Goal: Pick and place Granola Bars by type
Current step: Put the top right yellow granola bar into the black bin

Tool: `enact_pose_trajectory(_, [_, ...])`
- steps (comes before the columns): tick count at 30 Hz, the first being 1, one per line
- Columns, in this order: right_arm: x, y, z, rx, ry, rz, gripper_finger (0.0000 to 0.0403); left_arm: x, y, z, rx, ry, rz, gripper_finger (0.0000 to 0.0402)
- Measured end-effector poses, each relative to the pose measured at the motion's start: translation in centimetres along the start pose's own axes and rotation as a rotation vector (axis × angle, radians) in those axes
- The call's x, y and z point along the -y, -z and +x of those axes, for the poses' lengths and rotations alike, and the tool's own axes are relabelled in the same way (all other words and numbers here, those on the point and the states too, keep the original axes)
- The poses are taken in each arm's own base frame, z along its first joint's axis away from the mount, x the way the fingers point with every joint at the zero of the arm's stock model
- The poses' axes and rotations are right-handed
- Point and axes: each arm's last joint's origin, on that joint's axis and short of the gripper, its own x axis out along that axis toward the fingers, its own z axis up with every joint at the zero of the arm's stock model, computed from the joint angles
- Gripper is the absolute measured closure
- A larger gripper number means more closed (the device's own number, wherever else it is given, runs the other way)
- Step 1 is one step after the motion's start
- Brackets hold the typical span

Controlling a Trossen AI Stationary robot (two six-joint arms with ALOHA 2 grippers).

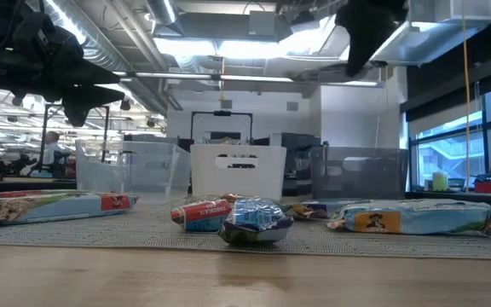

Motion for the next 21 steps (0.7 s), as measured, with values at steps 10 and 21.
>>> enact_pose_trajectory(10, [0.6, 0.3, 4.7, -0.204, 0.050, 0.457, 0.0345, 0.0, 0.0, 0.0, 0.000, 0.001, 0.000, 0.0239])
enact_pose_trajectory(21, [0.5, -0.3, 9.8, -0.324, -0.035, 0.657, 0.0345, 0.0, 0.0, 0.0, 0.000, 0.001, 0.000, 0.0239])
